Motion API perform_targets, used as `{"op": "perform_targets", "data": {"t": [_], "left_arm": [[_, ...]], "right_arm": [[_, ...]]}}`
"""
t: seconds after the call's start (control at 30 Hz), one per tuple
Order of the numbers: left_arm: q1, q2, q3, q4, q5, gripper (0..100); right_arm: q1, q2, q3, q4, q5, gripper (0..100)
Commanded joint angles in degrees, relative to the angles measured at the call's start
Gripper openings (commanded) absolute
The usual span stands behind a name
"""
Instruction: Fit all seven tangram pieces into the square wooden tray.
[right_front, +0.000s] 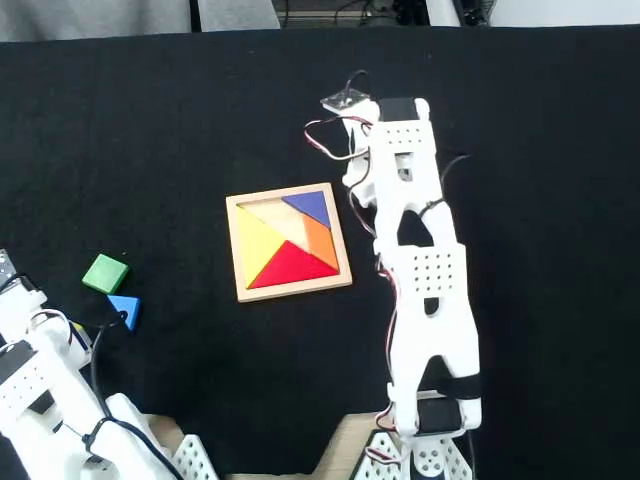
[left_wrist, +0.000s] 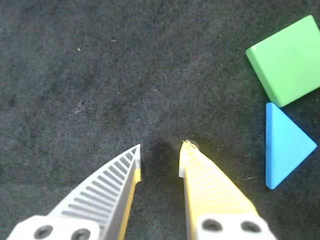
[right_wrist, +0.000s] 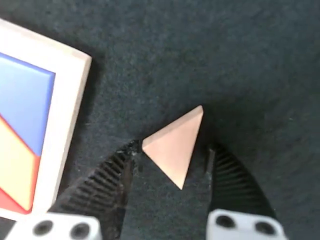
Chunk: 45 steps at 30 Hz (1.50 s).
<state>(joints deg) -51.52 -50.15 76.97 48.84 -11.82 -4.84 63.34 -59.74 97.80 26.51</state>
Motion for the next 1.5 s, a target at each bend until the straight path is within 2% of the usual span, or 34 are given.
{"op": "perform_targets", "data": {"t": [0.0, 0.43, 0.67, 1.03, 1.13, 1.23, 1.47], "left_arm": [[0.1, -0.8, -0.2, -1.1, 0.2, 14], [0.1, -0.8, -0.2, -1.1, 0.2, 14], [0.1, -0.8, -0.2, -1.1, 0.2, 14], [0.1, -0.8, -0.1, -1.1, 0.2, 14], [0.1, -0.8, -0.1, -1.1, 0.2, 14], [0.1, -0.8, -0.1, -1.1, 0.2, 14], [0.1, -0.8, -0.1, -1.1, 0.2, 14]], "right_arm": [[0.0, 0.2, -0.4, -1.1, 0.0, 18.0], [0.0, 0.5, -5.9, 1.5, -0.1, 17.6], [0.0, 0.6, -5.9, 1.4, -0.1, 4.2], [0.5, -2.9, -7.4, 3.4, -0.5, 3.9], [1.1, -6.9, -7.2, 3.5, -3.6, 3.9], [1.4, -13.3, -2.9, 3.5, -6.1, 3.9], [0.0, -27.5, 13.7, 2.8, -6.0, 3.9]]}}
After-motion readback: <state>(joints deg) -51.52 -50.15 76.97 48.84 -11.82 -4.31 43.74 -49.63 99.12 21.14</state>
